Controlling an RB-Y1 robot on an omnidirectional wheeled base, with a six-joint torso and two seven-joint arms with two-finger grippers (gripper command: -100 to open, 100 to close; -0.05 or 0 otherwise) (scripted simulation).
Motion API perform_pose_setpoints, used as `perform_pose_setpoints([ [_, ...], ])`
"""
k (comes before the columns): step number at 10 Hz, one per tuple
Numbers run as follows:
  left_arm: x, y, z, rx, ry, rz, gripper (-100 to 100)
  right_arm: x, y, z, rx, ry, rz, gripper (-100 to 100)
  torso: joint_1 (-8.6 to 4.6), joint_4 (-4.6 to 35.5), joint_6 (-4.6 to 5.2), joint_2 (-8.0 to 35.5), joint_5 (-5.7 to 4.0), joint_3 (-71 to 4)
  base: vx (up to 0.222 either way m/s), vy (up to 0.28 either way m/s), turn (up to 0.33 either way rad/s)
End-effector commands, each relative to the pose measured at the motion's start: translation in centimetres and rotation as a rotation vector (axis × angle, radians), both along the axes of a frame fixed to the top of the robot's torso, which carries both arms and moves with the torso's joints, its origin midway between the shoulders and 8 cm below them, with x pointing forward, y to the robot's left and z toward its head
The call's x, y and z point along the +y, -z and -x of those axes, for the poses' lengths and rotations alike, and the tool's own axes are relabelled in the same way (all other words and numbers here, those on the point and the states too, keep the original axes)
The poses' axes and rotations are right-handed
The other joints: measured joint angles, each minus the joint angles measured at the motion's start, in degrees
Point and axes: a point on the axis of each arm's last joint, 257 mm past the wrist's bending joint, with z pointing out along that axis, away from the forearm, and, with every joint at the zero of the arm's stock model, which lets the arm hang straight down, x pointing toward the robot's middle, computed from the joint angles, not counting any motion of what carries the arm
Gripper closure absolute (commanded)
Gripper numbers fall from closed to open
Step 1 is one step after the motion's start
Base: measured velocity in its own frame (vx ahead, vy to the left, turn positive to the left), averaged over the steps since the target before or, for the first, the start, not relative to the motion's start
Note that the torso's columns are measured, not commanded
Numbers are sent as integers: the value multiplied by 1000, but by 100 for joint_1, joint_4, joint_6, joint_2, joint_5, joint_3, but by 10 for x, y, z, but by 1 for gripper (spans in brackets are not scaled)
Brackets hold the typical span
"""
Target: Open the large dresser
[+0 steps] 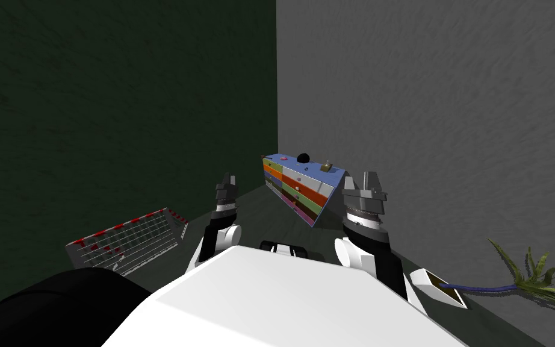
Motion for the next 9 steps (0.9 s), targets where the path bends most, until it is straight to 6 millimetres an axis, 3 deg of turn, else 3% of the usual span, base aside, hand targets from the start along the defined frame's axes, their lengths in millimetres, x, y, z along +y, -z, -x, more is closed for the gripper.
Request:
perform_pose_setpoints([
  [1,0,0,0,0,0,0,0,0,0,0,0,0,0,0,0,423,0,423,0,-846,0,0,0],
  [2,0,0,0,0,0,0,0,8,9,-7,34,-13,54,-100,0,846,0,846,0,-1692,24,4,26],
  [3,0,0,0,1,0,0,0,14,18,-14,67,-19,95,-100,1,1033,-1,1033,0,-2090,44,14,35],
  [6,0,0,0,1,0,0,0,27,62,-43,208,-20,226,-100,1,1107,0,1094,0,-2240,89,19,57],
  [7,0,0,0,1,0,0,0,29,63,-43,209,-14,240,-100,4,1110,0,1102,1,-2236,77,19,23],
  [8,0,0,0,1,0,0,0,31,84,-54,269,-7,284,-100,1,1116,1,1119,1,-2227,86,18,42],
  [9,0,0,0,1,0,0,0,32,84,-54,270,-4,292,-100,-1,1116,-1,1118,-1,-2225,63,15,34],
])
